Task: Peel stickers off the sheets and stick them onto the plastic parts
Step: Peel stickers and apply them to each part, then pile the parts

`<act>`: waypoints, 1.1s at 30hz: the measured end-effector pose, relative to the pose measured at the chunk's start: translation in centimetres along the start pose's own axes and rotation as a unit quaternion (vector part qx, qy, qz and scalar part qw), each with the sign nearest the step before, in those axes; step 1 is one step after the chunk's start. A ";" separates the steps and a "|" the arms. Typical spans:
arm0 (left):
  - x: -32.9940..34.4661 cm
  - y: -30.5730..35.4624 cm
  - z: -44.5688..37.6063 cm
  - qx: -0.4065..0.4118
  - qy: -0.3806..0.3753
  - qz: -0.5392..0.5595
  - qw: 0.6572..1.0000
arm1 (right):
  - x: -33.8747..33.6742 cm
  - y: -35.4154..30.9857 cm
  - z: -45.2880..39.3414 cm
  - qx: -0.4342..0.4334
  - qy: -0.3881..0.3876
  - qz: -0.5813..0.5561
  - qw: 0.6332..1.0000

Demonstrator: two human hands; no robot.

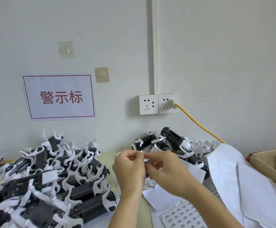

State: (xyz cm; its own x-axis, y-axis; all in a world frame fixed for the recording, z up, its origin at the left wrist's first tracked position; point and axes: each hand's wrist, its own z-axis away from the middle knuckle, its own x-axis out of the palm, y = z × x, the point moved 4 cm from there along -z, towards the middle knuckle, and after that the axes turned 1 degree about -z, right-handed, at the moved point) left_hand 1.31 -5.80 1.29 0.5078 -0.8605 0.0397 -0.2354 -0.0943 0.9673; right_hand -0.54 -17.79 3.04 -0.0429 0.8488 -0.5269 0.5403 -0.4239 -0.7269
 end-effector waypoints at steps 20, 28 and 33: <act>0.2 0.5 0.3 -0.071 -0.071 0.132 0.986 | 0.3 0.0 0.0 0.016 -0.007 -0.128 0.992; 0.9 1.1 0.6 0.112 -0.136 -0.055 0.983 | -1.9 2.3 0.0 0.111 0.182 -0.059 0.975; 0.1 0.7 -0.4 0.189 -0.116 -0.323 0.920 | -3.6 4.2 0.2 0.187 0.234 -0.122 0.946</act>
State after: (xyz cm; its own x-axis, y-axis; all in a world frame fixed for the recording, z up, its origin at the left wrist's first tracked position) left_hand 1.53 -5.73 2.09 0.4634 -0.6425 -0.6103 -0.2402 -0.7540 0.6114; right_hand 1.72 -22.66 1.77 0.2957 0.9459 -0.1335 0.2238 -0.2044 -0.9530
